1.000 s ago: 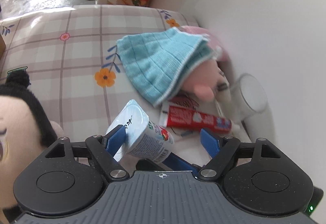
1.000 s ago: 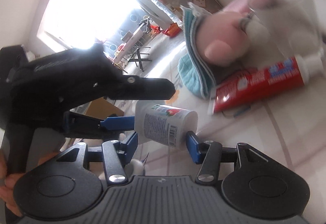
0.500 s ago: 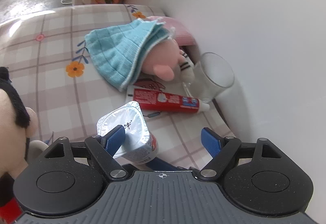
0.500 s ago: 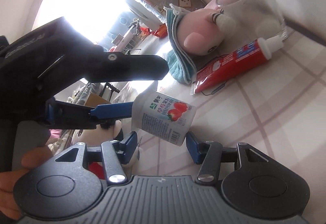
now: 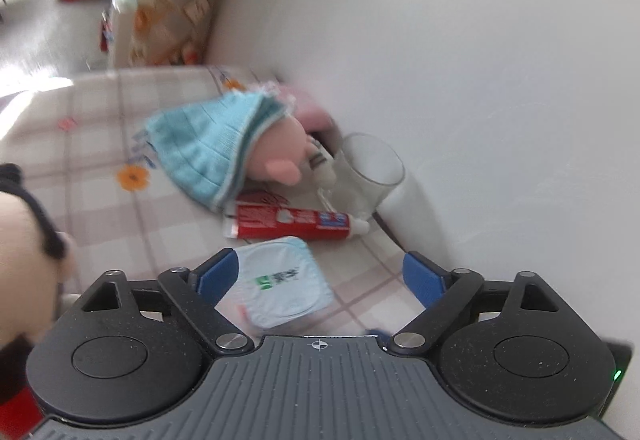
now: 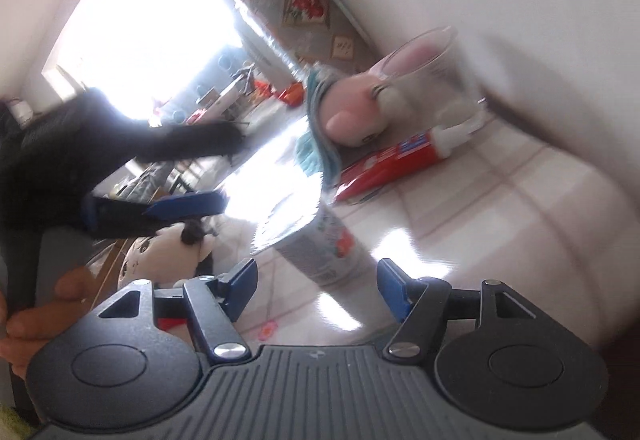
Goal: Organize soft objects
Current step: 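Lift the yogurt cup with the left tool and turn it upright, then hold the yogurt cup in the left tool while the right tool reaches the red toothpaste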
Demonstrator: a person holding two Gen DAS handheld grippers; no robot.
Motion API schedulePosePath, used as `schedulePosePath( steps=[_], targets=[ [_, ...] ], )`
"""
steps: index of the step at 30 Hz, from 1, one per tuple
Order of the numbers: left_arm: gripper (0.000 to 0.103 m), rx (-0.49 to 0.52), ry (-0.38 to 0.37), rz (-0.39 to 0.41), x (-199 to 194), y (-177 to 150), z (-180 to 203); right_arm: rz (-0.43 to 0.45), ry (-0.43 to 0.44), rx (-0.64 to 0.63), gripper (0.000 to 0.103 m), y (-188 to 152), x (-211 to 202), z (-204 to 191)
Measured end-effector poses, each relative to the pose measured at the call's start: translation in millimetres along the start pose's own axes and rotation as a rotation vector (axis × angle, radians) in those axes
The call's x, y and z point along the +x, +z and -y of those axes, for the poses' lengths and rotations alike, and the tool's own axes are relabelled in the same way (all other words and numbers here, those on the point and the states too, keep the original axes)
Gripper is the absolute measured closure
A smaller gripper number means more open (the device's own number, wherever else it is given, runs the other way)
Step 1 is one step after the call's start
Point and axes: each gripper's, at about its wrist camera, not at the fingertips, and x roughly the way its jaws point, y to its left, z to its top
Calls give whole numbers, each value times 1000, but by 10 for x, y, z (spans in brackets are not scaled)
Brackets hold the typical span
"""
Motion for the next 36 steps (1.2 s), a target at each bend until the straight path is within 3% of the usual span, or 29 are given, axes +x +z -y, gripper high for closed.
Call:
schedulePosePath(
  steps=[7, 12, 24, 29, 31, 34, 36],
  targets=[
    [5, 186, 155, 39, 68, -370, 163, 119, -54, 73, 33, 88, -331, 266],
    [5, 230, 227, 38, 351, -490, 221, 158, -43, 97, 33, 157, -408, 332],
    [15, 131, 220, 77, 584, -435, 110, 137, -9, 115, 33, 115, -340, 334],
    [25, 131, 225, 79, 639, -442, 149, 132, -7, 119, 33, 95, -328, 337],
    [23, 120, 216, 63, 636, -437, 149, 129, -11, 116, 33, 81, -332, 325],
    [8, 78, 191, 43, 601, -396, 122, 134, -14, 116, 33, 71, -369, 323],
    [6, 63, 189, 50, 574, -359, 110, 139, -16, 116, 33, 73, -392, 325]
  ],
)
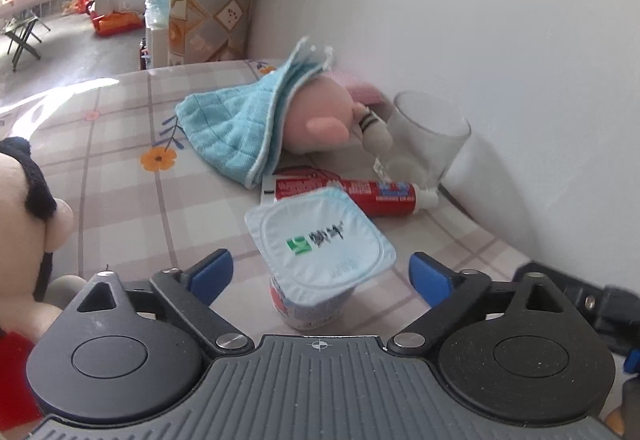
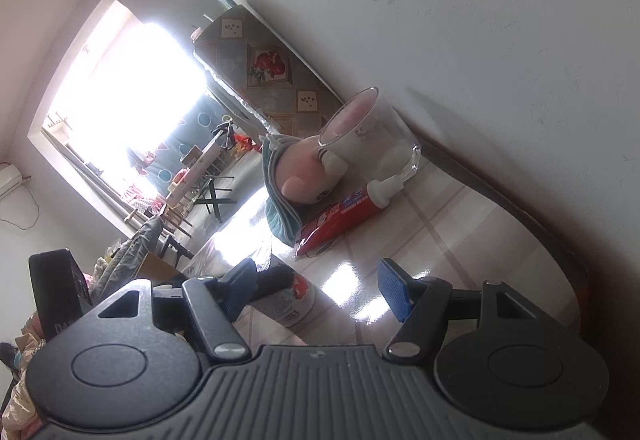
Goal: Organize soft objects
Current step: 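Hold the yogurt cup in the left tool while the right tool reaches the red toothpaste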
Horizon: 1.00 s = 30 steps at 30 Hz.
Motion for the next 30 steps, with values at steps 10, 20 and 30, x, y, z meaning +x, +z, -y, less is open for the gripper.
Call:
schedulePosePath(
  steps=[10, 20, 30],
  targets=[
    [12, -240, -23, -168, 334, 220, -199, 21, -12, -10, 33, 3, -69, -6],
    [28, -302, -17, -308, 371, 351, -248, 11, -5, 0, 33, -21, -55, 7],
    [32, -147, -76, -455, 124, 312, -340, 4, 9, -39, 33, -24, -24, -86]
  ],
)
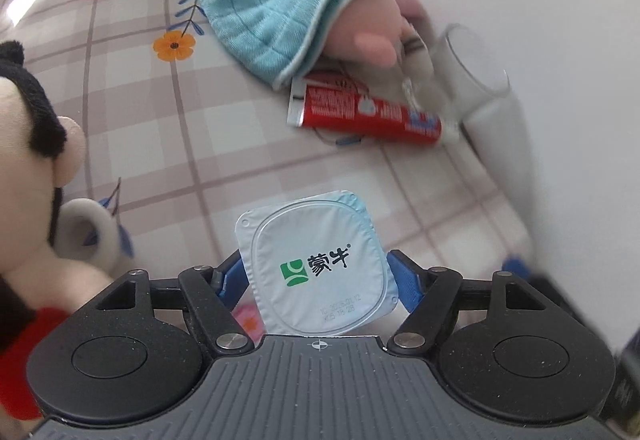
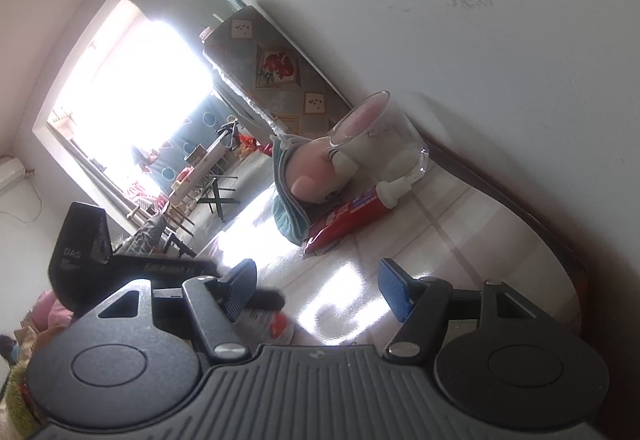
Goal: Organize soft objects
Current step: 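Hold the yogurt cup in the left tool while the right tool reaches the red toothpaste, then close the right tool on the red toothpaste tube while the left tool holds the cup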
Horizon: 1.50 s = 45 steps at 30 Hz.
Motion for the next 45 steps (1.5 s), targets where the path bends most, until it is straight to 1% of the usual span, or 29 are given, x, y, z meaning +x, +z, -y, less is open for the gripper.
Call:
schedulePosePath(
  steps=[4, 7, 10, 13, 14, 17, 20, 24, 28, 31, 34, 36, 41, 42, 45],
  targets=[
    [33, 38, -16, 1, -68, -47, -32, -11, -8, -42, 33, 52, 72, -61],
    [28, 53, -24, 11, -66, -68, -10, -29, -24, -107, 33, 130, 187, -137],
    [26, 55, -33, 15, -72, -80, -1, -40, -56, -217, 32, 226, 335, -259],
    [26, 41, -46, 30, -79, -91, -31, -53, -78, -347, 32, 304, 517, -377],
    [30, 39, -49, 35, -86, -98, -42, -56, -90, -383, 32, 324, 579, -409],
    [33, 53, -38, 55, -120, -126, -54, -71, -104, -501, 37, 360, 762, -514],
    [33, 61, -37, 52, -143, -135, -56, -124, -95, -607, 40, 365, 953, -611],
    [33, 80, -38, 37, -165, -145, -50, -205, -78, -715, 40, 348, 1225, -723],
    [33, 94, -44, 27, -181, -155, -58, -255, -105, -796, 40, 359, 1481, -775],
    [33, 99, -47, 28, -181, -165, -63, -298, -132, -837, 40, 374, 1646, -792],
    [33, 95, -49, 32, -178, -162, -61, -363, -152, -862, 41, 350, 1785, -788],
    [33, 93, -52, 32, -176, -161, -64, -377, -176, -894, 40, 322, 1805, -815],
    [33, 95, -58, 32, -170, -159, -70, -460, -219, -826, 40, 401, 1776, -810],
    [33, 97, -59, 32, -170, -160, -69, -480, -228, -804, 39, 414, 1766, -779],
    [33, 99, -64, 33, -172, -165, -81, -535, -260, -761, 39, 431, 1729, -677]
  ],
)
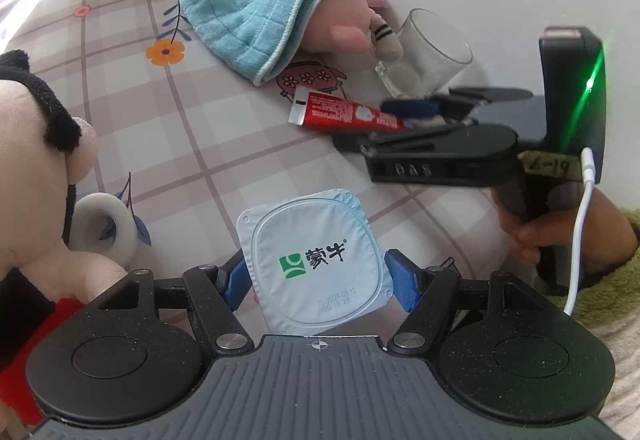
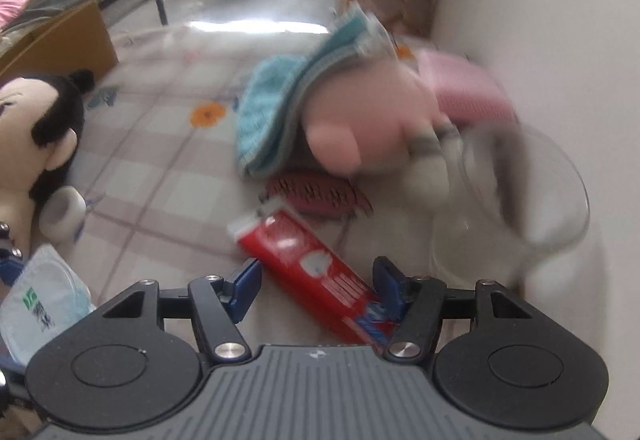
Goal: Organize soft objects
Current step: 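Close the right tool on the red toothpaste tube while the left tool holds the cup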
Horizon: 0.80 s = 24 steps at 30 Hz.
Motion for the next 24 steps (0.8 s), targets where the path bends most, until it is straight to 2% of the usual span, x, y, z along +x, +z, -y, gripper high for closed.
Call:
schedulePosePath(
  steps=[7, 9, 14, 19, 24],
  targets=[
    [33, 2, -6, 1, 3, 0, -5, -29, -12, 3, 41, -128, -156, 68],
    [33, 2, -6, 0, 5, 1, -5, -22, -20, 44, 55, -154, -176, 82],
    [32, -3, -1, -11, 6, 7, -8, -47, 50, 190, 66, -237, -273, 185],
    [31, -21, 24, -40, 41, 68, 25, -52, 84, 275, 64, -241, -280, 267],
    [28, -48, 43, -63, 79, 124, 45, -38, 102, 275, 50, -214, -232, 223]
  ],
)
